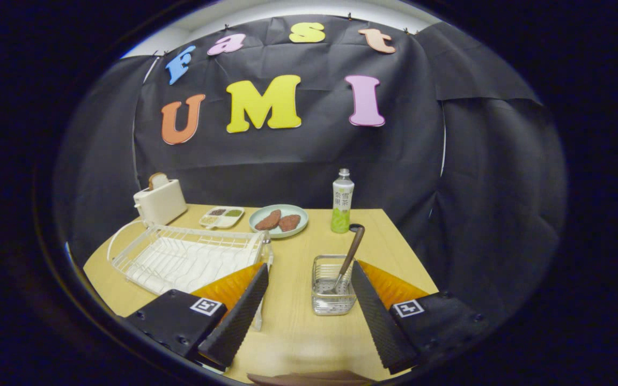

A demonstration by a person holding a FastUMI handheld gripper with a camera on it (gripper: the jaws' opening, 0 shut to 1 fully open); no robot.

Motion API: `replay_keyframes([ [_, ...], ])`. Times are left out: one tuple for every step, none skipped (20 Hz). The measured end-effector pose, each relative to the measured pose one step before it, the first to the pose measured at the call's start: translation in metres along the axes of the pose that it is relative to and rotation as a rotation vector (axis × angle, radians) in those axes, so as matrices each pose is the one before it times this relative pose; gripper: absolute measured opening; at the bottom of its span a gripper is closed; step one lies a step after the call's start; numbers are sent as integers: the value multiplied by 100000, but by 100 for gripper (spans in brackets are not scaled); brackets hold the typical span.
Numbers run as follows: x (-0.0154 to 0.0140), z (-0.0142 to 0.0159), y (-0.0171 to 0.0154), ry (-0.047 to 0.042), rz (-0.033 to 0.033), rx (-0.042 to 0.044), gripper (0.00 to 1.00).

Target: Take the plate from the dish rack, then take the spoon from the basket and place it into the plate.

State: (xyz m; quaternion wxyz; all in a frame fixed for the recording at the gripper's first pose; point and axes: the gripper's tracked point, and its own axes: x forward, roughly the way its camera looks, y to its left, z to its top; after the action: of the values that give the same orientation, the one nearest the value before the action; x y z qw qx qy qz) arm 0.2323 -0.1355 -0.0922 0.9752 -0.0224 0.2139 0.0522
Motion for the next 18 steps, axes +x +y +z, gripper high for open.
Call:
replay_keyframes([
  [962, 308, -505, -813, -704, 545, 100],
  [1107, 41, -586, -193, -115, -259, 100],
  [1094, 6, 32, 431, 737, -87, 100],
  [1132, 21, -114, 5, 1349, 851, 100],
  [1046, -34, -113, 1298, 2017, 987, 100],
  [1053, -95, -227, 1806, 1299, 1275, 100],
  [1121, 88, -831, 594, -434, 911, 100],
  [1082, 328, -787, 399, -791, 969, 100],
  [877, 114, -688, 655, 24, 1137, 100],
  [772, 182, -609, 782, 315, 1341, 100],
  [775, 241, -709, 765, 70, 1309, 100],
  [823, 362, -707, 119, -396, 1068, 100],
  [768, 291, -968, 522, -2358, 865, 100],
  [744, 296, -425, 89, 943, 1476, 100],
  [887, -156, -189, 1550, 1216, 1961, 100],
  [798, -33, 289, 2329, 2735, 2686, 97],
  [531, -71, 287, 2053, 3109, 2256, 94],
  [520, -135, 4, 2374, 1737, 1364, 91],
])
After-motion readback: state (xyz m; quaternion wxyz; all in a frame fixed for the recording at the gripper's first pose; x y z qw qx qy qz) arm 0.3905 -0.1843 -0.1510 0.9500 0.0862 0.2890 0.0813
